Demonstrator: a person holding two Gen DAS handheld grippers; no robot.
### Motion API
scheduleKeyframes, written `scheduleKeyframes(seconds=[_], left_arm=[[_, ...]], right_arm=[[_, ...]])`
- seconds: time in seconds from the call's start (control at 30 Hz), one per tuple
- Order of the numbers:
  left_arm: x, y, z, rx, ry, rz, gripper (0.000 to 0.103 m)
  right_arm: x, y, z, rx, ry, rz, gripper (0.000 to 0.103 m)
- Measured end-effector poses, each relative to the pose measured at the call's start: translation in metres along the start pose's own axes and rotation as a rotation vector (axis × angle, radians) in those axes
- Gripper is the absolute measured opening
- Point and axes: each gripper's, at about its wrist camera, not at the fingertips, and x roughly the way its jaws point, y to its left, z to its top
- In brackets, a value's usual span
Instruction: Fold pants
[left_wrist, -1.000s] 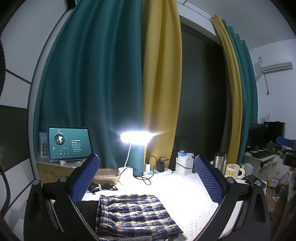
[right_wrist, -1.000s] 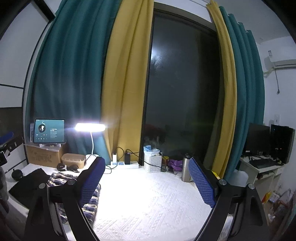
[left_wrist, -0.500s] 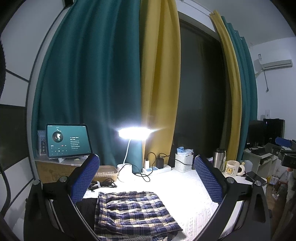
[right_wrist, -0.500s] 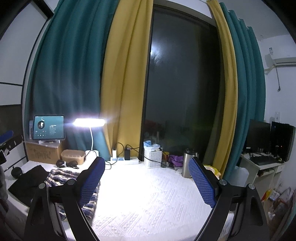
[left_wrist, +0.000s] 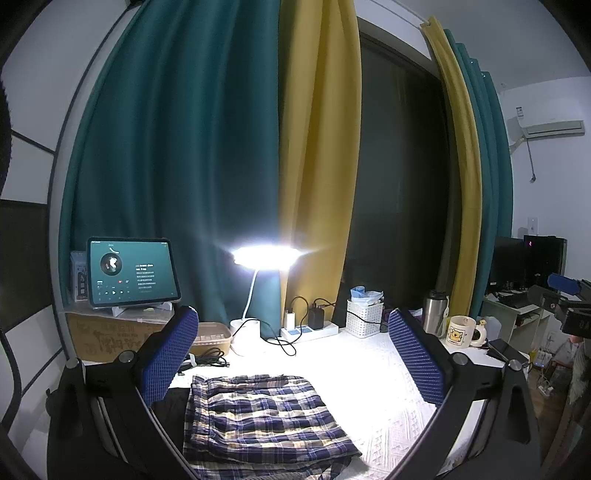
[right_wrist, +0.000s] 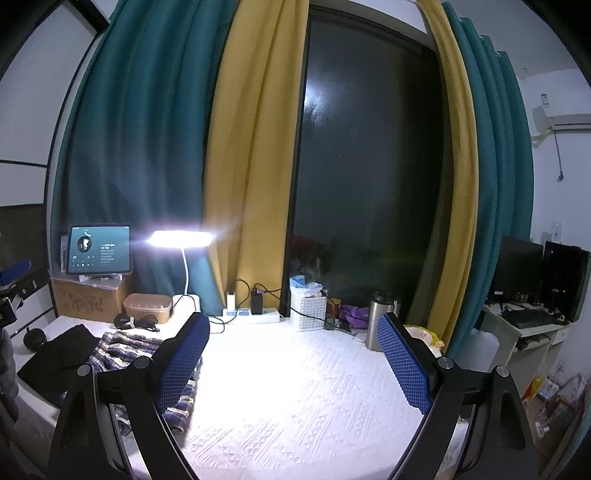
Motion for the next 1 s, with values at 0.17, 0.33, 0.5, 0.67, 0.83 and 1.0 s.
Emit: scheduleKeyframes(seconds=[0.17, 0.33, 0.5, 0.67, 0.83, 1.0], left_arm=[[0.0023, -0.0003, -0.0018, -0.002, 0.010, -0.003, 0.102], [0.0018, -0.0013, -0.0018, 0.002, 0.014, 0.000, 0.102], [0.0014, -0.0006, -0.0014, 0.002, 0.010, -0.002, 0.102], [0.0023, -0.0009, -0.0018, 0.003, 0.017, -0.004, 0.102], [0.0023, -0.0004, -0.0019, 0.002, 0.014, -0.003, 0.102], [0.0025, 0.0007, -0.0026, 0.002, 0.012, -0.003, 0.102]], right_arm=[[0.0015, 0.0004, -0.0011, 0.000, 0.007, 0.005, 0.093], [0.0000, 0.0005, -0.0013, 0.001, 0.005, 0.014, 0.093], [0.0004, -0.0006, -0.0021, 0.001, 0.005, 0.014, 0.093], [0.0016, -0.0012, -0.0031, 0.000, 0.010, 0.014, 0.093], [0.0024, -0.0016, -0.0043, -0.002, 0.017, 0.019, 0.093], [0.0028, -0.0021, -0.0046, -0.001, 0.017, 0.019, 0.093]])
